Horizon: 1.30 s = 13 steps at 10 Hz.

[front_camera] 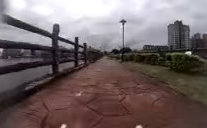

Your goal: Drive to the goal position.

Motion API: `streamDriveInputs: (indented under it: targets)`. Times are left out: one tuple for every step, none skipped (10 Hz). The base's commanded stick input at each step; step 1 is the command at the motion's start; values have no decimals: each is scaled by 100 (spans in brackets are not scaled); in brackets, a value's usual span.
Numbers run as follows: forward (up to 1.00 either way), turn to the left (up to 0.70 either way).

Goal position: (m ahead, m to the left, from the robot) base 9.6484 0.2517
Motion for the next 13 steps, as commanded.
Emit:
streamDriveInputs:
  targets:
    - [85,1]
    - [85,1]
    - [85,1]
    - [85,1]
    - [85,1]
    - [85,1]
    - [85,1]
    - [85,1]
    - [85,1]
    - [85,1]
    - [85,-2]
    - [85,-20]
    - [85,-33]
